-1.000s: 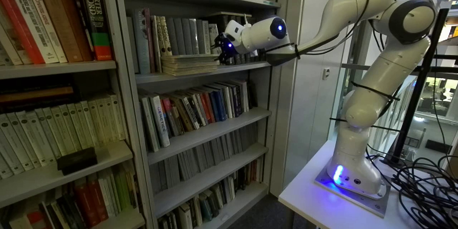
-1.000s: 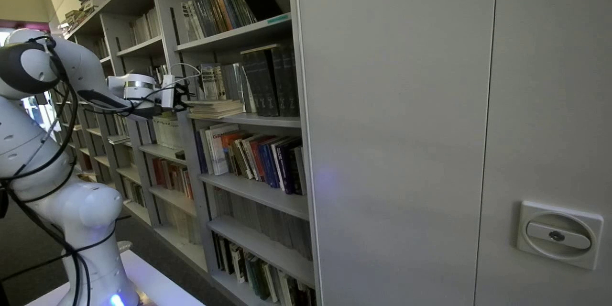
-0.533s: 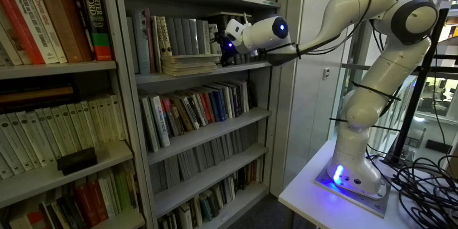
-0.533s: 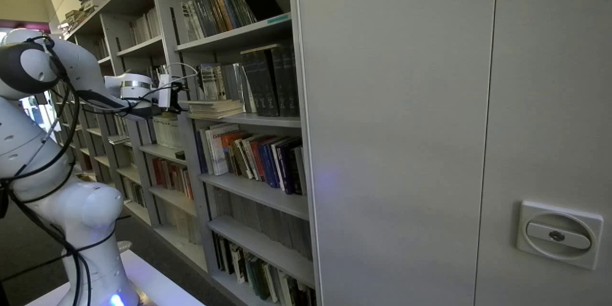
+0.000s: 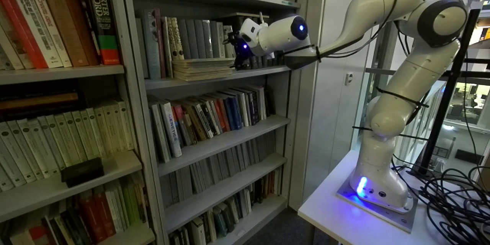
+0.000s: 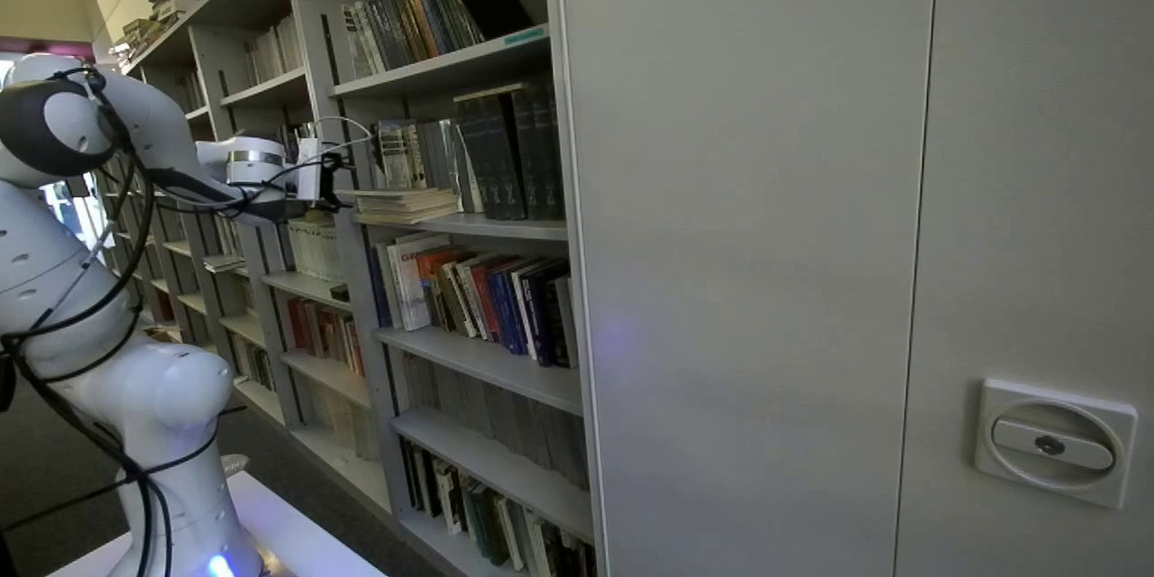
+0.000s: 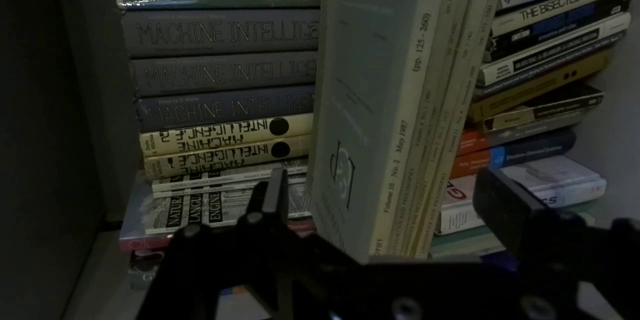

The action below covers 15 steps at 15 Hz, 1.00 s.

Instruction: Pick up one of the paper books and put it on top of the large encyclopedia books

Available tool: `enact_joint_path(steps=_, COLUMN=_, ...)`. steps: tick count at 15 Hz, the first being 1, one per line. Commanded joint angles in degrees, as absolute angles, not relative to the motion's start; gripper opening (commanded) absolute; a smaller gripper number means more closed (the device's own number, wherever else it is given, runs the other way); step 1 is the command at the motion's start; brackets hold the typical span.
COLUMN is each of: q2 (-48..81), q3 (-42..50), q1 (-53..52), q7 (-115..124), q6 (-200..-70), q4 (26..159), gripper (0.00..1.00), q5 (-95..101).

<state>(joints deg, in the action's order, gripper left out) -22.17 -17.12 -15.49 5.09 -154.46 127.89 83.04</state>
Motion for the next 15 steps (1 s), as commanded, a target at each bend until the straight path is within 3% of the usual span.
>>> enact_joint_path(steps=1, q2=-20.0, q3=-16.9, q1=-14.8, q7=7.7, q6=-155.7, q4=124.8, gripper=1.0, q5=84.9)
enact_joint_path(steps=15, q2=-15.1, q3=-16.4, q1=-14.1, q7=18.1, q6=-155.2, q4=119.4, gripper=1.0, q5=90.5)
